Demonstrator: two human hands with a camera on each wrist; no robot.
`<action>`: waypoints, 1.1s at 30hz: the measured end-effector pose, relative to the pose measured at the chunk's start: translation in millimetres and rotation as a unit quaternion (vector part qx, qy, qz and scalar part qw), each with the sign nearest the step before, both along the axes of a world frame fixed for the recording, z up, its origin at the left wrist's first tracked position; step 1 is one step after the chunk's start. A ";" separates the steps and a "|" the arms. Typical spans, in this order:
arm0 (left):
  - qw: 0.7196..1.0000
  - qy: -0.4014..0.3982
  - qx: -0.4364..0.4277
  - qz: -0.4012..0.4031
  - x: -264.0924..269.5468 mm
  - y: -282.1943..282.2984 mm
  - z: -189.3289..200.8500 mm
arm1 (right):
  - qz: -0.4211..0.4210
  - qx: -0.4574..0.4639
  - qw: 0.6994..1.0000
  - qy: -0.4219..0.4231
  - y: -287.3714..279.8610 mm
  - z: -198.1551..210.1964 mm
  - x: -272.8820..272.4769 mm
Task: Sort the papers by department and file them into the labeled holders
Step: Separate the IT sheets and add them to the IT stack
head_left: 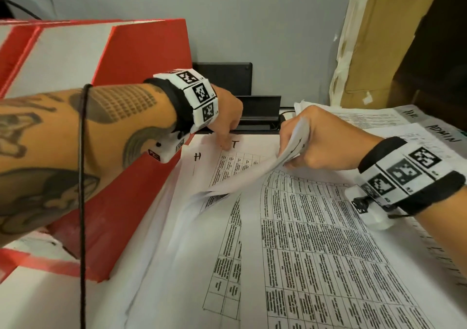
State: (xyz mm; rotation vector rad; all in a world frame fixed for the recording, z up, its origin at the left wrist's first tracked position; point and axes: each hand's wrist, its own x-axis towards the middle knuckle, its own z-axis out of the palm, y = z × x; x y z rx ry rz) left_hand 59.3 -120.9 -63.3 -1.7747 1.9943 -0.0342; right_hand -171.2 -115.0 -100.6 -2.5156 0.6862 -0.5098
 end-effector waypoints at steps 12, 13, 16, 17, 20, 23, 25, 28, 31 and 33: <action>0.997 0.019 -0.069 -0.008 -5.1 2.5 13.8 | -0.005 0.006 1.000 0.021 3.4 0.0 5.7; 0.997 0.023 -0.070 -0.004 -5.1 2.8 14.0 | -0.012 0.007 1.000 0.018 2.3 -0.2 5.4; 0.997 0.023 -0.070 -0.002 -5.4 4.9 18.4 | -0.022 0.011 1.000 -0.001 1.2 0.1 5.5; 0.997 0.027 -0.078 -0.005 -7.3 8.0 21.5 | -0.022 0.010 1.000 -0.004 1.5 0.2 5.4; 0.993 0.011 -0.116 -0.007 -15.6 15.9 32.7 | -0.024 0.001 1.000 -0.004 4.1 0.9 4.8; 0.985 0.008 -0.174 -0.006 -22.8 22.5 42.0 | -0.031 -0.008 0.999 0.000 6.1 2.6 5.0; 0.981 0.036 -0.188 -0.005 -23.8 25.7 45.5 | -0.039 -0.009 0.999 -0.003 7.8 3.6 5.2; 0.984 0.125 -0.124 -0.012 -20.2 32.3 47.0 | -0.032 -0.024 0.999 -0.006 10.9 4.2 6.7; 0.970 0.242 -0.012 -0.021 -14.3 42.8 48.2 | -0.008 -0.031 0.999 -0.001 10.1 1.7 8.8; 0.938 0.342 0.046 -0.030 -12.3 46.5 49.7 | -0.017 -0.028 0.999 -0.001 7.7 1.4 8.6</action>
